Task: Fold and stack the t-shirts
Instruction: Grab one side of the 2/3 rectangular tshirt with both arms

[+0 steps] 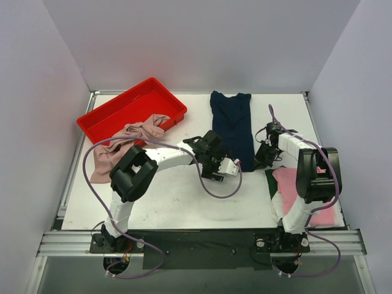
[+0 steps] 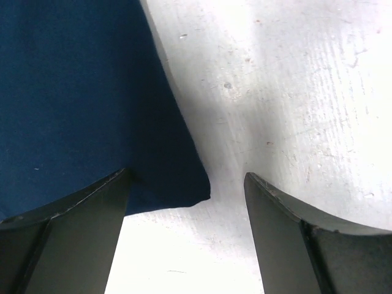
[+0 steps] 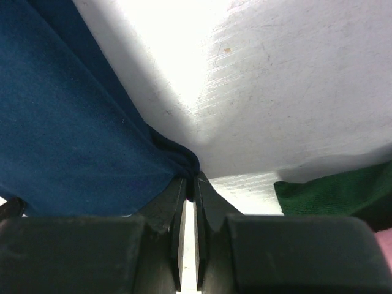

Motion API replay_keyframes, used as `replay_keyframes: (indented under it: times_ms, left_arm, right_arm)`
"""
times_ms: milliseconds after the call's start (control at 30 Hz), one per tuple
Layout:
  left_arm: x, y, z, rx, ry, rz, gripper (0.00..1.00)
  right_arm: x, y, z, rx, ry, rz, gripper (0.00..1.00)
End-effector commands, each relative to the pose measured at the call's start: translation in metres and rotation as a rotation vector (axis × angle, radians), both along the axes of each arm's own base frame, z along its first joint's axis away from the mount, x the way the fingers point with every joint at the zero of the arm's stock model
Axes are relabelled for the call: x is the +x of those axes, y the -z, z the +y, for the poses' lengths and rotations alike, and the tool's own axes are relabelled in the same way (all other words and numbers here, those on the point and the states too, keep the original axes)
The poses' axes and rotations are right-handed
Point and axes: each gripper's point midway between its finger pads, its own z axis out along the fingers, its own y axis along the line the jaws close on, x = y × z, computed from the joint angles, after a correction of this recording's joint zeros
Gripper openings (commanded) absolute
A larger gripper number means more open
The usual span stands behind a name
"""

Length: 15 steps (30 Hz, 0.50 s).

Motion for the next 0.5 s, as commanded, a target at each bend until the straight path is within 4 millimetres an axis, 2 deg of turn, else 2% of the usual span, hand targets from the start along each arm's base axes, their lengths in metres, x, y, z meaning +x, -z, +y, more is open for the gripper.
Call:
replay_keyframes:
  times_ms: [0, 67, 133, 200, 233, 267, 300, 367, 467]
  left_arm:
    - [-0.023, 0.002, 0.01, 0.026, 0.096, 0.087, 0.86]
    - [-0.026, 0.003, 0.01, 0.032, 0.107, 0.091, 0.86]
    - [-0.015, 0.006, 0.007, 0.025, 0.058, 0.049, 0.85]
    - [0.002, 0.01, 0.007, 0.023, 0.002, -0.026, 0.75]
    - [0.012, 0.014, 0.008, 0.031, -0.022, -0.075, 0.56]
    - [0.016, 0.013, 0.008, 0.032, -0.031, -0.098, 0.47]
    - [0.02, 0.016, 0.01, 0.041, -0.038, -0.129, 0.3]
    - [0.026, 0.015, 0.011, 0.045, -0.057, -0.158, 0.0]
    - [0.028, 0.012, 0.013, 0.056, -0.068, -0.167, 0.0]
  right_arm:
    - [0.0, -0.003, -0.001, -0.004, -0.009, 0.019, 0.0]
    - [0.0, -0.003, -0.001, -0.003, -0.007, 0.017, 0.0]
    - [0.0, -0.004, -0.002, -0.005, -0.007, 0.014, 0.0]
    - [-0.001, -0.004, -0.001, -0.002, -0.008, 0.017, 0.0]
    - [-0.001, -0.005, -0.001, 0.001, -0.01, 0.016, 0.0]
    - [-0.002, -0.005, -0.001, 0.002, -0.01, 0.017, 0.0]
    - [-0.002, -0.006, 0.0, 0.006, -0.015, 0.018, 0.0]
    - [-0.002, -0.007, 0.0, 0.005, -0.023, 0.017, 0.0]
    - [-0.002, -0.011, -0.002, -0.003, -0.029, 0.01, 0.0]
